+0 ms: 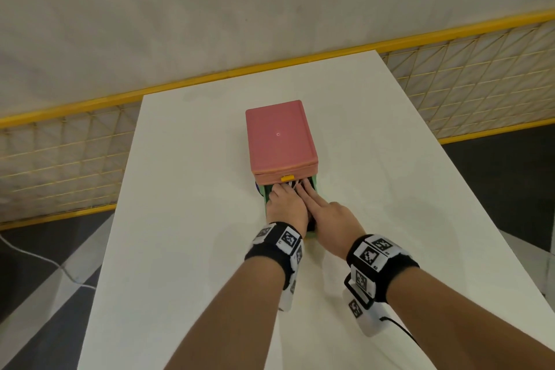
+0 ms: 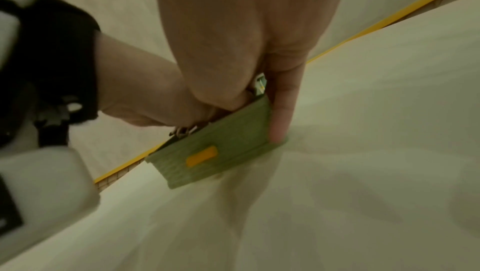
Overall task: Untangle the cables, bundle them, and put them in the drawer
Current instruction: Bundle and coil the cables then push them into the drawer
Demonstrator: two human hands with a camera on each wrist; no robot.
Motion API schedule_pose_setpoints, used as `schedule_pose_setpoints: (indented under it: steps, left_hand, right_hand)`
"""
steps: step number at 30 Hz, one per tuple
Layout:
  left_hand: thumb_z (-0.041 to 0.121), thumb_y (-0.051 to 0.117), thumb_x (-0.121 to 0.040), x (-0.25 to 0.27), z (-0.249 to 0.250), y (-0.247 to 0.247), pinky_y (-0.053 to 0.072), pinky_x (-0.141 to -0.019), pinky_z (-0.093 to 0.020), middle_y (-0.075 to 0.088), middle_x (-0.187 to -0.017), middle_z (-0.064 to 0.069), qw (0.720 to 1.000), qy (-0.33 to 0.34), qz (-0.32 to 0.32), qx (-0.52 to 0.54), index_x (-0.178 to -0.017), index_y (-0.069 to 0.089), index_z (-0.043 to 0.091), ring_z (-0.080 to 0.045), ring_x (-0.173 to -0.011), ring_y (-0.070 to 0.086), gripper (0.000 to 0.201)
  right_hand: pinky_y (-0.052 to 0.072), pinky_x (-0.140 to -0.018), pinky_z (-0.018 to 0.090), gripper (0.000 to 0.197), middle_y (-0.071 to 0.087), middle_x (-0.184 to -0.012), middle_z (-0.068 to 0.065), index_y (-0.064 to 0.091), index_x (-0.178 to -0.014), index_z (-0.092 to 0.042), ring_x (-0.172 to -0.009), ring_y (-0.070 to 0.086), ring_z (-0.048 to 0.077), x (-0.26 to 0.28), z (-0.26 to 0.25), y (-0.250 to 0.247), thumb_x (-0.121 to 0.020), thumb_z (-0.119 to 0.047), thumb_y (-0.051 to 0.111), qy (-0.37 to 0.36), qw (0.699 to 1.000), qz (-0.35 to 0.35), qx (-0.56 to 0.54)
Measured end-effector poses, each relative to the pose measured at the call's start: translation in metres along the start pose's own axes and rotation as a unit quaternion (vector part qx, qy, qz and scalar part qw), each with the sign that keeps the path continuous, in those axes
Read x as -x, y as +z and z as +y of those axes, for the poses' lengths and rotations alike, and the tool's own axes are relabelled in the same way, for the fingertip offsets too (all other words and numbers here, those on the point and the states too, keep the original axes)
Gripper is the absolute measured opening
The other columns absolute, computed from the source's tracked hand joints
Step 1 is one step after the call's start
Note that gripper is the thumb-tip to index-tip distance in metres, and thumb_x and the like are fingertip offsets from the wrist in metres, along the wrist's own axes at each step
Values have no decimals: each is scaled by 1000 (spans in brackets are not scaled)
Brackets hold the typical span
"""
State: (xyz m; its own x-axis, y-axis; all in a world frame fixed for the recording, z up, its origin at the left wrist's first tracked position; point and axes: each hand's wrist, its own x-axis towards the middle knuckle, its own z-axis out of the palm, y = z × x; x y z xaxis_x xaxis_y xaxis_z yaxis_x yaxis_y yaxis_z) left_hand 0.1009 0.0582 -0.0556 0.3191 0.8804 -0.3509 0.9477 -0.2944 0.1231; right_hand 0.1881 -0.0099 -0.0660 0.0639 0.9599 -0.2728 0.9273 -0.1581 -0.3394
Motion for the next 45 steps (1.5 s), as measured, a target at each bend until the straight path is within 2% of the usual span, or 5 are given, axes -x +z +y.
schedule_pose_setpoints:
  steps: [6, 14, 25, 39, 45]
  left_hand:
    - [33, 65, -85, 4, -19, 9, 40, -103, -39, 39, -138, -20, 998, 49, -6, 49, -148, 9, -9, -33, -129, 42, 95]
    - [16, 36, -84, -13, -8, 32, 52, -59, -28, 65, -76, -12, 993, 67, 17, 96, -104, 44, 0, -24, -64, 64, 27]
    - [5, 44, -99, 38, -40, 4, 13, -111, -10, 32, -157, -11, 953, 203, 63, 217, -146, 40, 4, -19, -144, 32, 47]
    - [9, 56, -91, 35, -49, 22, 56, -79, -43, 67, -106, -13, 942, 237, 136, 196, -105, 71, 2, -30, -88, 67, 22]
    - [13, 61, -81, 32, -57, 27, 30, -113, -43, 73, -90, -3, 939, 279, 195, 42, -100, 76, 13, -20, -90, 71, 25]
  right_hand:
    - [48, -82, 36, 74, -11, -160, 0, -8, -151, -17, -89, 59, 31, -8, -4, 2, -94, -15, 40, 14, 1000, -13, 17]
    - [49, -84, 32, 72, -2, -160, -7, 9, -151, -29, -83, 58, 26, -1, 7, 12, -92, -11, 46, 0, 996, 59, -63]
    - [44, -79, 40, 16, 47, -145, 7, 71, -87, -10, -95, 59, 33, 7, 5, 14, -80, -5, 58, -27, 988, 151, 20]
    - [-1, -119, 29, 72, 1, -159, 19, 5, -149, 0, -149, 7, 22, 20, 1, 6, -84, 8, 36, -107, 992, 46, 50]
    - [9, -120, 39, 64, 5, -156, 29, 4, -147, 7, -147, 12, 35, 12, -14, 1, -94, -14, 34, -106, 980, -11, 166]
